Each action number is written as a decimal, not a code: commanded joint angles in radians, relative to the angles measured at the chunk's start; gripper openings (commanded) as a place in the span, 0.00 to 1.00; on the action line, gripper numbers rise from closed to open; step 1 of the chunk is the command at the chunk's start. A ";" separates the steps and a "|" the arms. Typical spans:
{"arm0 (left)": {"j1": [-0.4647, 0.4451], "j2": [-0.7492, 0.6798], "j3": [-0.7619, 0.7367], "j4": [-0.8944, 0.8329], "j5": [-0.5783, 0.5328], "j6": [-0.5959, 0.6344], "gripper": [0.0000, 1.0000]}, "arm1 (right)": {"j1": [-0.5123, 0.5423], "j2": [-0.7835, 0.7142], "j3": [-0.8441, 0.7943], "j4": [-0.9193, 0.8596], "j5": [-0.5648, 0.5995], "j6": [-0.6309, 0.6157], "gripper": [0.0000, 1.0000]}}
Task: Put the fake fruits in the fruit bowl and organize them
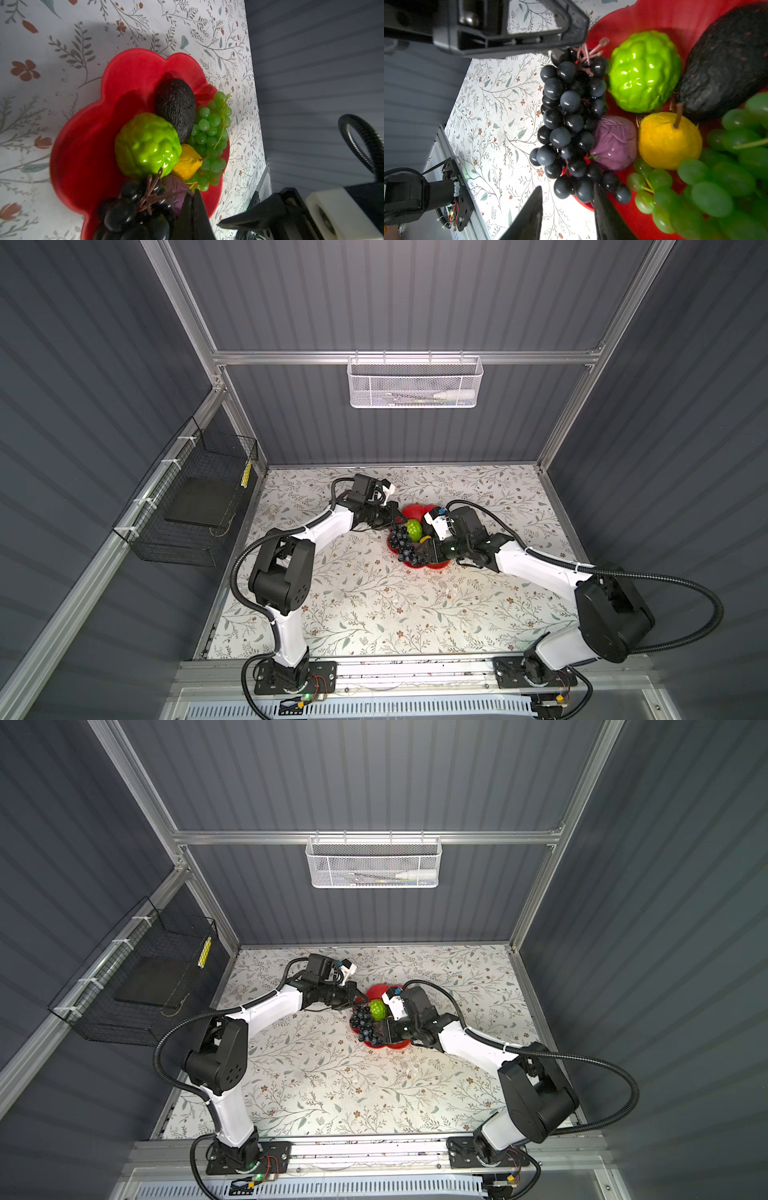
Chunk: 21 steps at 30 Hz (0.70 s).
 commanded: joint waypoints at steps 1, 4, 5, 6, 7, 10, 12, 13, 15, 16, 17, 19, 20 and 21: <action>0.008 0.023 0.029 0.027 0.048 0.019 0.00 | 0.024 0.011 -0.006 0.021 -0.017 0.010 0.42; 0.008 0.036 0.022 0.047 0.058 0.013 0.00 | 0.054 0.019 0.004 0.026 -0.008 0.007 0.41; 0.007 0.040 0.020 0.056 0.061 0.010 0.00 | 0.064 0.024 0.010 0.026 -0.005 0.006 0.40; 0.008 0.045 0.021 0.061 0.064 0.010 0.00 | 0.073 0.029 0.015 0.026 -0.002 0.005 0.40; 0.008 0.049 0.021 0.066 0.065 0.010 0.00 | 0.080 0.036 0.021 0.028 0.002 0.005 0.40; 0.008 0.068 0.022 0.089 0.065 0.009 0.00 | 0.097 0.063 0.040 0.038 0.009 0.007 0.39; 0.008 0.084 0.029 0.104 0.074 0.003 0.00 | 0.108 0.077 0.054 0.044 0.021 0.006 0.39; 0.009 0.090 0.033 0.108 0.078 0.000 0.00 | 0.114 0.085 0.061 0.047 0.028 0.004 0.40; 0.010 0.101 0.041 0.113 0.084 -0.003 0.00 | 0.120 0.099 0.076 0.046 0.044 0.006 0.39; 0.010 0.105 0.045 0.112 0.085 -0.003 0.00 | 0.121 0.106 0.081 0.047 0.053 0.009 0.39; 0.010 0.107 0.046 0.107 0.087 -0.003 0.02 | 0.121 0.114 0.084 0.047 0.054 0.016 0.39; 0.013 0.103 0.046 0.094 0.091 0.003 0.12 | 0.121 0.129 0.089 0.040 0.118 0.031 0.38; 0.014 0.094 0.046 0.084 0.090 0.008 0.20 | 0.121 0.137 0.091 0.036 0.128 0.036 0.39; 0.016 0.084 0.045 0.077 0.088 0.012 0.26 | 0.121 0.142 0.091 0.034 0.135 0.039 0.39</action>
